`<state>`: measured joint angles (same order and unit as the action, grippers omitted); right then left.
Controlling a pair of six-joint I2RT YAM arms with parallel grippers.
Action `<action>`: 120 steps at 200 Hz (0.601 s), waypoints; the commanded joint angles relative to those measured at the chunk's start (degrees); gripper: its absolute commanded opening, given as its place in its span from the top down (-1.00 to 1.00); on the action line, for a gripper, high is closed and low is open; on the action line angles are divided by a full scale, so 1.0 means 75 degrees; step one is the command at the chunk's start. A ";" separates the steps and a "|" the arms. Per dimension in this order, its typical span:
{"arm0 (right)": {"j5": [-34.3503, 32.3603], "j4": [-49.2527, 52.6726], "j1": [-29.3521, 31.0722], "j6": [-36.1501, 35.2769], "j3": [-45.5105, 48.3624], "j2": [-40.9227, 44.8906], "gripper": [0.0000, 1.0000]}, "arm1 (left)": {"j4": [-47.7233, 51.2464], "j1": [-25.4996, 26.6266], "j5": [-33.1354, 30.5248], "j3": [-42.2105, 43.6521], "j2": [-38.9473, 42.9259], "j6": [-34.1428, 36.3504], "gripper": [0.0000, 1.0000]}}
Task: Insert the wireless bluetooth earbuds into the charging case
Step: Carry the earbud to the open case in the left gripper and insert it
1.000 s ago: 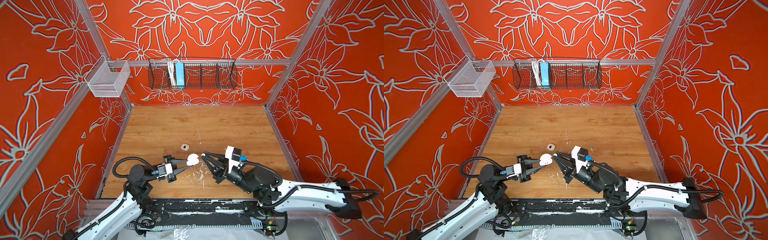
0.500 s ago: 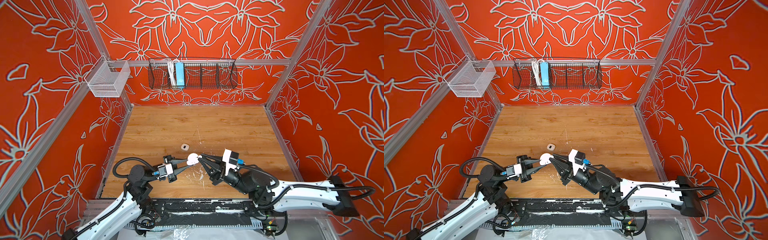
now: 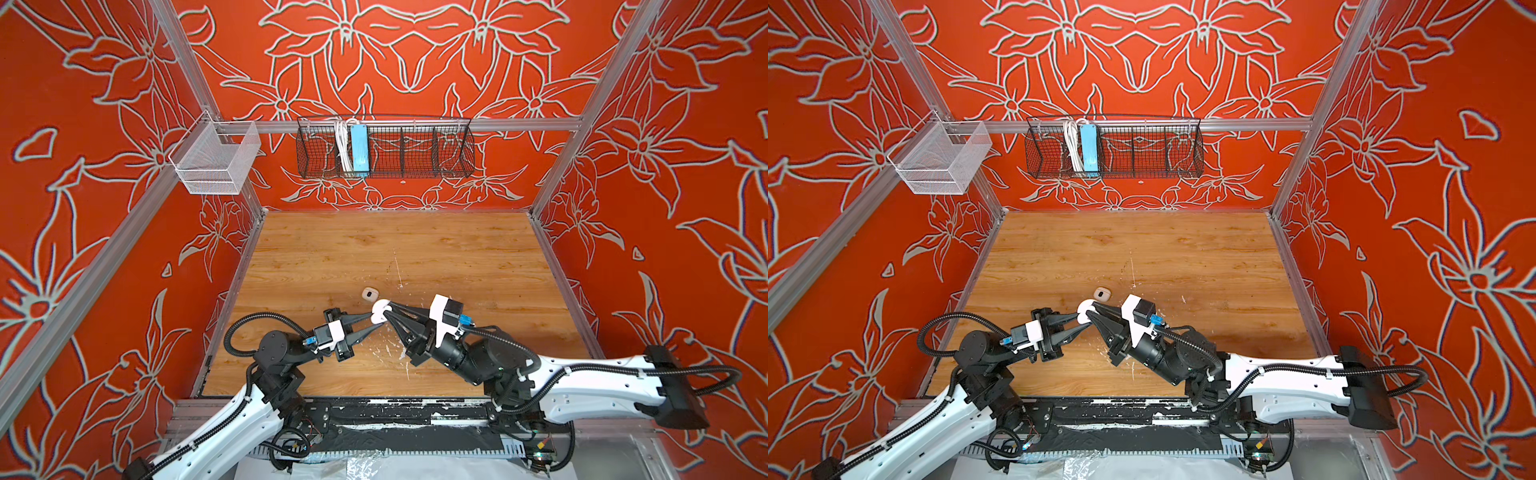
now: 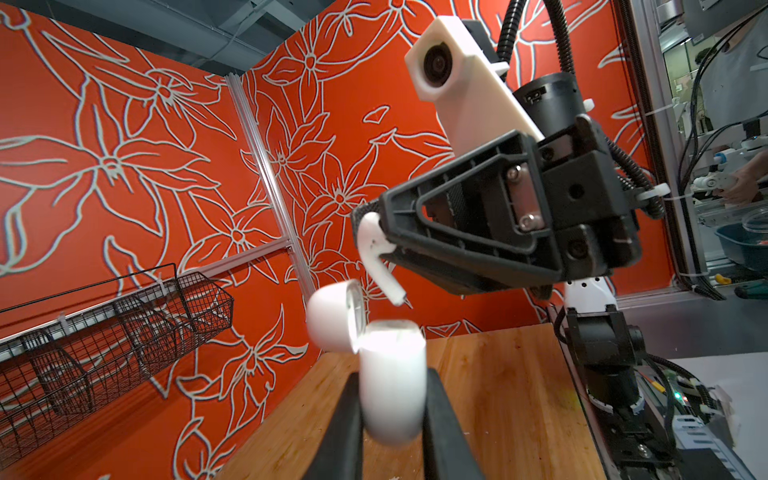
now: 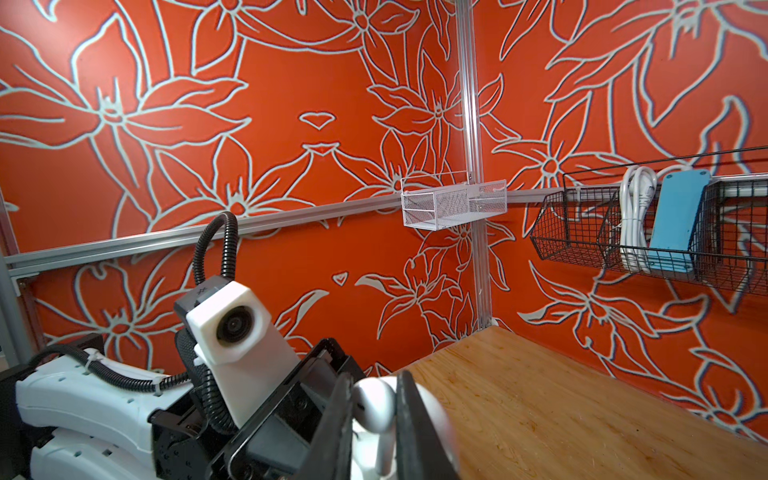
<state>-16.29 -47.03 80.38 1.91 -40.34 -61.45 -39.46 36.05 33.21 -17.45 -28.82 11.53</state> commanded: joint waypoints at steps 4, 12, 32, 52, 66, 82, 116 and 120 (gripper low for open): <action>-0.0238 -0.0281 0.0047 -0.0296 -0.0230 -0.0069 0.66 | -0.0116 0.0057 -0.0097 0.0131 0.0100 -0.0100 1.00; -0.0258 -0.0292 0.0047 -0.0313 -0.0215 -0.0069 0.66 | -0.0152 0.0062 -0.0136 0.0148 0.0116 -0.0146 1.00; -0.0469 -0.0292 0.0044 -0.0324 -0.0183 -0.0051 0.66 | -0.0121 0.0068 -0.0221 0.0092 0.0152 -0.0246 1.00; -0.0519 -0.0378 0.0044 -0.0378 -0.0156 -0.0056 0.67 | -0.0108 0.0068 -0.0207 0.0050 0.0182 -0.0347 1.00; -0.0536 -0.0430 0.0041 -0.0395 -0.0154 -0.0080 0.67 | -0.0108 0.0086 -0.0209 0.0052 0.0191 -0.0399 1.00; -0.0521 -0.0476 0.0041 -0.0387 -0.0171 -0.0125 0.67 | -0.0100 0.0085 -0.0283 0.0060 0.0196 -0.0412 1.00; -0.0495 -0.0445 0.0041 -0.0395 -0.0238 -0.0186 0.67 | -0.0031 0.0092 -0.0365 0.0021 0.0194 -0.0470 1.00; -0.0492 -0.0439 0.0040 -0.0412 -0.0252 -0.0194 0.67 | -0.0018 0.0091 -0.0362 0.0008 0.0206 -0.0477 1.00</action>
<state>-19.07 -48.42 80.38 0.36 -40.38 -62.54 -39.13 36.34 31.03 -16.86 -27.88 8.75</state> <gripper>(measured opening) 0.179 0.201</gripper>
